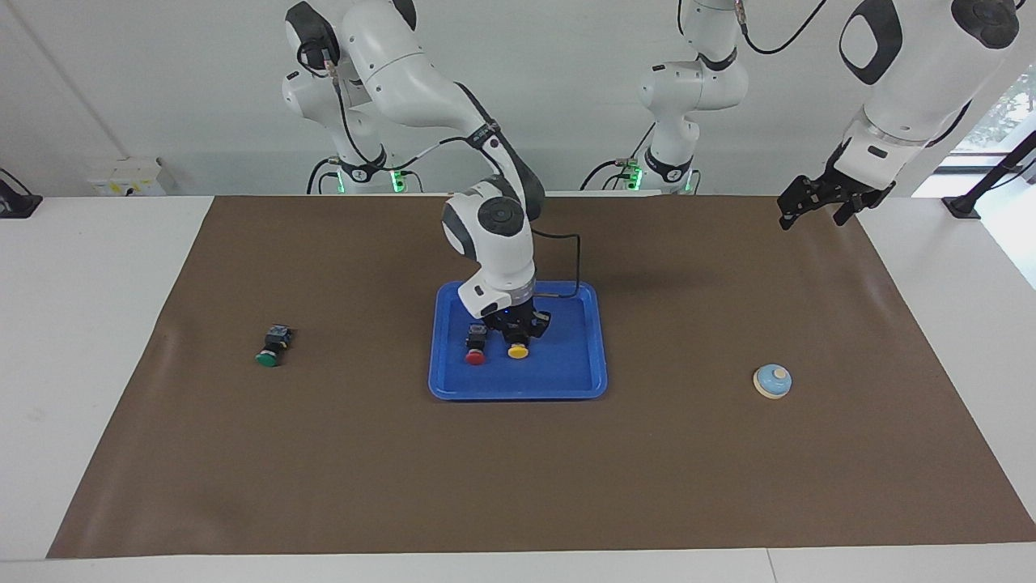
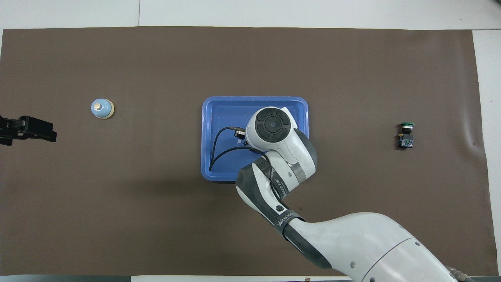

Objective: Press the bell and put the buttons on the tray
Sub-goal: 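Carry the yellow button into the tray and release it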

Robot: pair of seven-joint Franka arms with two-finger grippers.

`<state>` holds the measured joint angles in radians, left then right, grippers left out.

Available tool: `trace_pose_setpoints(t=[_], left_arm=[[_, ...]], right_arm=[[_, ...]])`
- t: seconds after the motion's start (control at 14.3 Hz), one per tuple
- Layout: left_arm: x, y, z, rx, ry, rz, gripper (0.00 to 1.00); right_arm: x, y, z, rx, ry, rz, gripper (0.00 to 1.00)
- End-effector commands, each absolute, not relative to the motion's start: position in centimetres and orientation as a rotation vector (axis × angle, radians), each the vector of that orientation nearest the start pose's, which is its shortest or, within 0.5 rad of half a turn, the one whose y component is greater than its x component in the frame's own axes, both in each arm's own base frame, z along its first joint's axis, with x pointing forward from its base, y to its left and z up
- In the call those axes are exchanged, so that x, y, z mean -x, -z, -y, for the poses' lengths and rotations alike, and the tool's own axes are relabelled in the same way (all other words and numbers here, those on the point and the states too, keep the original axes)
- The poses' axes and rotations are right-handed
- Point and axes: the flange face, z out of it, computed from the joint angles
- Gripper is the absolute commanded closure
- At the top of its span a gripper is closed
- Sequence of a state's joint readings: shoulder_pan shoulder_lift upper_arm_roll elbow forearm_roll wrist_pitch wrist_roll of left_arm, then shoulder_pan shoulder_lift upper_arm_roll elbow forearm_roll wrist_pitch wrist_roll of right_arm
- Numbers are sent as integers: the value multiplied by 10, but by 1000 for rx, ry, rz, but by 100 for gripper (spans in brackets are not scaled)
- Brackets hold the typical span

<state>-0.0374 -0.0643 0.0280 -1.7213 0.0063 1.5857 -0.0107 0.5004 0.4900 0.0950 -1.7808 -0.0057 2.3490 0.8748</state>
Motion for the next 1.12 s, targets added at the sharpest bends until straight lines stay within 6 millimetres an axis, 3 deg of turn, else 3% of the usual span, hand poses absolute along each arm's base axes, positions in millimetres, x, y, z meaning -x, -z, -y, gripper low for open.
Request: trace_pose_setpoints(t=[0.0, 0.07, 0.28, 0.49, 0.7, 0.91, 1.05], left_arm=[[-532, -594, 2, 3150, -89, -12, 0], [-532, -594, 2, 3150, -89, -12, 0], [-532, -594, 2, 3150, -89, -12, 0], [-532, -594, 3, 3150, -89, -14, 0], [-532, -594, 3, 3150, -89, -14, 0], [-532, -594, 2, 3150, -89, -12, 0], [-532, -594, 2, 3150, -89, -12, 0]], right_arm=[[-549, -288, -359, 3020, 49, -487, 40], [-552, -292, -359, 3003, 52, -555, 3], [-561, -309, -357, 2998, 22, -663, 0], [-577, -353, -324, 2996, 20, -733, 0], [-588, -400, -270, 3009, 13, -769, 0], [-594, -432, -191, 3087, -52, -607, 0], [-598, -436, -130, 3119, -107, -495, 0]])
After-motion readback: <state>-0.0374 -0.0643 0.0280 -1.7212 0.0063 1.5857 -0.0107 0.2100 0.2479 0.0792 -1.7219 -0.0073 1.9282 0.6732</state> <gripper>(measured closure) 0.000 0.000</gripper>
